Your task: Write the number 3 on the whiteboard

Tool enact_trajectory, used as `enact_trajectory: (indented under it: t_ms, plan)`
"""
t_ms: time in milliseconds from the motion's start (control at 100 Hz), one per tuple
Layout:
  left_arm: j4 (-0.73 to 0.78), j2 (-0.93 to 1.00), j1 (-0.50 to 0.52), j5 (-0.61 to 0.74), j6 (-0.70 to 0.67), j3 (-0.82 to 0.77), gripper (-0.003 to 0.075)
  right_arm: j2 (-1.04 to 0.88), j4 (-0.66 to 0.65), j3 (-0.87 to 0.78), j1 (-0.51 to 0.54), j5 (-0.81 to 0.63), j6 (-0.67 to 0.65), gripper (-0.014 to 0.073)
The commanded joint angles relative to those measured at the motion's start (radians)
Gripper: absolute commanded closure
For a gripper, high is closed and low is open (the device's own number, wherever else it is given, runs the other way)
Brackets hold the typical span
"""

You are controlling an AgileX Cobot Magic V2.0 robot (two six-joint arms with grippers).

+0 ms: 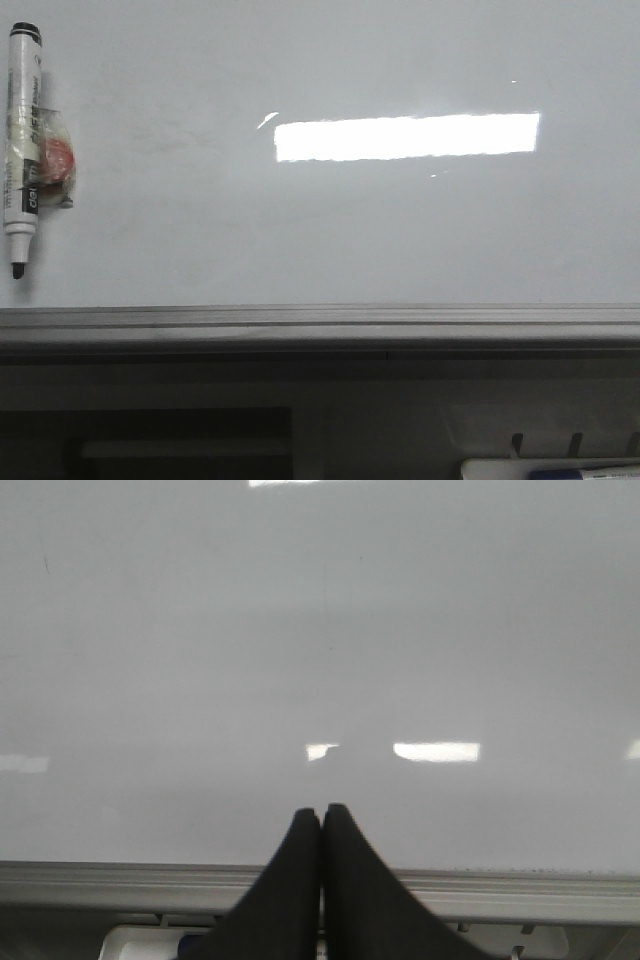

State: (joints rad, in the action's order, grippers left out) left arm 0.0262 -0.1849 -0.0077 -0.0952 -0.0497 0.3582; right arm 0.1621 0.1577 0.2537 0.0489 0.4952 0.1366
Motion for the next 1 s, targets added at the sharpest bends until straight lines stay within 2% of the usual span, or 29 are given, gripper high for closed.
enact_trajectory:
  t_ms: [0, 140, 360, 530, 670, 990]
  plan:
    - [-0.001, -0.022, -0.048, 0.121, -0.001, 0.006, 0.0303, 0.019, 0.011, 0.037, 0.007, -0.087, -0.002, 0.0635]
    - [0.067, -0.022, -0.175, 0.143, -0.001, -0.014, 0.0296, 0.019, 0.011, 0.037, 0.007, -0.103, -0.002, 0.0635]
    - [0.065, -0.022, -0.399, 0.141, -0.001, -0.066, 0.0296, 0.019, 0.011, 0.037, 0.007, -0.119, -0.002, 0.0635]
    - [-0.058, -0.04, -0.553, 0.088, -0.007, -0.117, 0.0296, 0.019, 0.011, 0.037, 0.007, -0.119, -0.002, 0.0635]
    - [-0.122, -0.118, -0.601, 0.088, -0.007, -0.129, 0.0296, 0.019, 0.012, 0.037, 0.007, -0.121, -0.002, 0.0635]
    - [-0.2, -0.372, -0.604, 0.172, -0.007, -0.129, 0.0296, 0.019, 0.012, 0.037, 0.007, -0.119, -0.002, 0.0635]
